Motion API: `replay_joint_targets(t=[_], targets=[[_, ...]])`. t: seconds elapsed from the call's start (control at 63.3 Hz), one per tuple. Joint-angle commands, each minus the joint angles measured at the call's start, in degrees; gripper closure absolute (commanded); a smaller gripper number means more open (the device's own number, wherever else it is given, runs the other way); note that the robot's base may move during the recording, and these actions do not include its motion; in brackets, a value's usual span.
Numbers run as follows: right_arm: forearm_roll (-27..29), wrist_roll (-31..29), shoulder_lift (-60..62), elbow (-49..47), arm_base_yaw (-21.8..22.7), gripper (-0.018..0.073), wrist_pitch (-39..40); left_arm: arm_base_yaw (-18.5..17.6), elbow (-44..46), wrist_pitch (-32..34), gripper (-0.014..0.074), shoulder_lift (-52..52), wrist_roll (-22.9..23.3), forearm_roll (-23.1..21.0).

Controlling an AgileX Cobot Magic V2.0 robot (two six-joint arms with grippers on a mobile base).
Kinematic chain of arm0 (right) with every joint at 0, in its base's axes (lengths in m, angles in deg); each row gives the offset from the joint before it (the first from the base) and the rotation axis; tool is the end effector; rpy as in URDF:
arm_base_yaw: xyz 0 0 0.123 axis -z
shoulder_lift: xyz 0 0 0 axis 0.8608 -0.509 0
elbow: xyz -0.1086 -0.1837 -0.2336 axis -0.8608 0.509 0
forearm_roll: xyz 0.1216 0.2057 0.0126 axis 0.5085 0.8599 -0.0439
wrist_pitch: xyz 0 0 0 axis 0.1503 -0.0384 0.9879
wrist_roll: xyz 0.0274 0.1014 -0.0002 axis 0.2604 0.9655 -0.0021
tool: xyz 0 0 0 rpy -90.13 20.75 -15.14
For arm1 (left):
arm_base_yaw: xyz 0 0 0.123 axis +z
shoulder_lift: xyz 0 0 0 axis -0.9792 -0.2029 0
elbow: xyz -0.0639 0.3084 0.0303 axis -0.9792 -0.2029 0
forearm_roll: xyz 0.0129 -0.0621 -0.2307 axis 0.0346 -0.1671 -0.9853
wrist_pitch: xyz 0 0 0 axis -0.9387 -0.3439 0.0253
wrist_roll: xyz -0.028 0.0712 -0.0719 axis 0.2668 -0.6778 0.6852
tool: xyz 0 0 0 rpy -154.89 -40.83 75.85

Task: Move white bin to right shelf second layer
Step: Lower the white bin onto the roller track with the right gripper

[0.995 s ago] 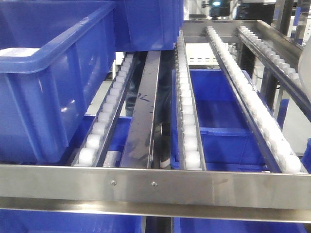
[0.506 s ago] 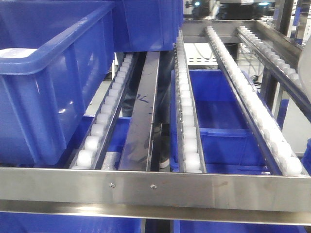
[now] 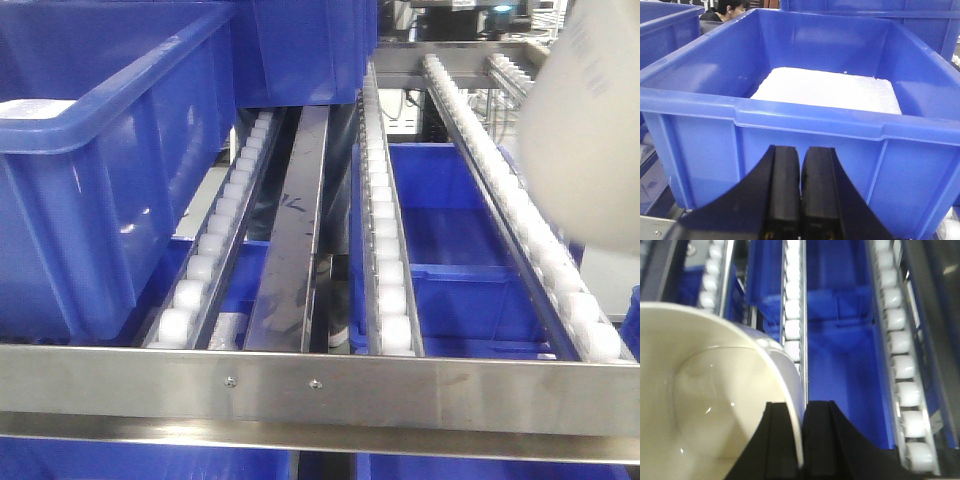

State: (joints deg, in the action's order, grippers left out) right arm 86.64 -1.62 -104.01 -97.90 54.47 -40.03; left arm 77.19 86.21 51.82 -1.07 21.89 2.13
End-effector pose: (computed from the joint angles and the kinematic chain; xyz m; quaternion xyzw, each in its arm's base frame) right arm 0.1512 0.0170 0.3167 0.0677 0.8756 0.0987 0.4679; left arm 0.0259 -0.0014 0.2034 -0.0153 0.7047 -0.0354 0.7084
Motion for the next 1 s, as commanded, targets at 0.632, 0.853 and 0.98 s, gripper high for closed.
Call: replay_joint_targets(t=[0.632, 0.853, 0.98], targets=[[1.86, 0.23, -22.33, -1.69, -6.49, 0.0511, 18.74, 0.06, -1.61, 4.63, 0.0512, 1.15, 0.30, -0.15], [4.88, 0.23, -23.24, -1.69, -6.49, 0.0422, 17.97, 0.06, -1.61, 4.63, 0.0512, 1.15, 0.30, -0.15], [4.88, 0.23, -23.24, -1.69, -6.49, 0.0254, 18.03, 0.06, -1.61, 4.63, 0.0512, 1.15, 0.30, -0.15]])
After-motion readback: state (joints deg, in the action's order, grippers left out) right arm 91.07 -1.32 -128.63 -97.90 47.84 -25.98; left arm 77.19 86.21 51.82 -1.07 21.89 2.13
